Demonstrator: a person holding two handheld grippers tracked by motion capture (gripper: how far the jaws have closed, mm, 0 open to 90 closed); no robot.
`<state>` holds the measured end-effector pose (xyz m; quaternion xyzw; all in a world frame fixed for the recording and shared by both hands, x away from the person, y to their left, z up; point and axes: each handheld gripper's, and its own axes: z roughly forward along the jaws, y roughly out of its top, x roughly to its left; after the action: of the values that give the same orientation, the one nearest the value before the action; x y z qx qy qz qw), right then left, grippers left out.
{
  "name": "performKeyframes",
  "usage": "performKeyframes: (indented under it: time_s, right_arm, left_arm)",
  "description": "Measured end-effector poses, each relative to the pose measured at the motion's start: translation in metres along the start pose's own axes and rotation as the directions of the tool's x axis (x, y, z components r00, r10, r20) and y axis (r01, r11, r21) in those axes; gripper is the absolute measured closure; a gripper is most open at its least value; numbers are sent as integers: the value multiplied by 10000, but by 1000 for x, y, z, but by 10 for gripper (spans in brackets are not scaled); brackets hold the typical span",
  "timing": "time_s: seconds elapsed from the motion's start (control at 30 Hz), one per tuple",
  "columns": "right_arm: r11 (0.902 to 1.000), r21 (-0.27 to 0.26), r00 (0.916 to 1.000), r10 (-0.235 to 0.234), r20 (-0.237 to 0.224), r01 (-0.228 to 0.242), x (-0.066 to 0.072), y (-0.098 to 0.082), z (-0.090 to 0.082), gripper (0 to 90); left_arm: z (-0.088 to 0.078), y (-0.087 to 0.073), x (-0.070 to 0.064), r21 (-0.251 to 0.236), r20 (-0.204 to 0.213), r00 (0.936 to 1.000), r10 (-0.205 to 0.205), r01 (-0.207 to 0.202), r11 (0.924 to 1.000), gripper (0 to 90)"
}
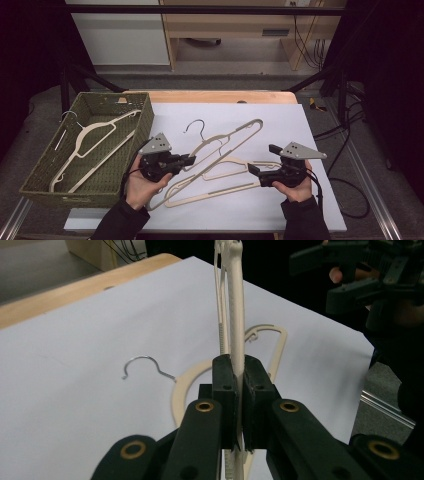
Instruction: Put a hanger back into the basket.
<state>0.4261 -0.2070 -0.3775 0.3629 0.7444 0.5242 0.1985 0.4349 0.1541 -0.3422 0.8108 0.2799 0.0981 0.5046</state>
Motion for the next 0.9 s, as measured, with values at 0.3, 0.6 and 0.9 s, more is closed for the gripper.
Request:
performKeyframes:
  time_s: [0.3, 0.6, 0.9]
  right_arm:
    - [10000, -88, 9997, 41, 240, -39, -6, -7, -4, 35]
    - [10000, -22, 9995, 97, 308, -96, -9, -10, -3, 36]
    - [10000, 26, 9993, 67, 376, -68, -11, -11, -4, 36]
  left_arm:
    - [-41, 25, 18, -480, -544, 9984, 138, -164, 9987, 859]
    - [-81, 39, 45, -670, -1025, 9938, 423, -494, 9965, 859]
    - [-112, 36, 73, -690, -1635, 9854, 482, -602, 9958, 858]
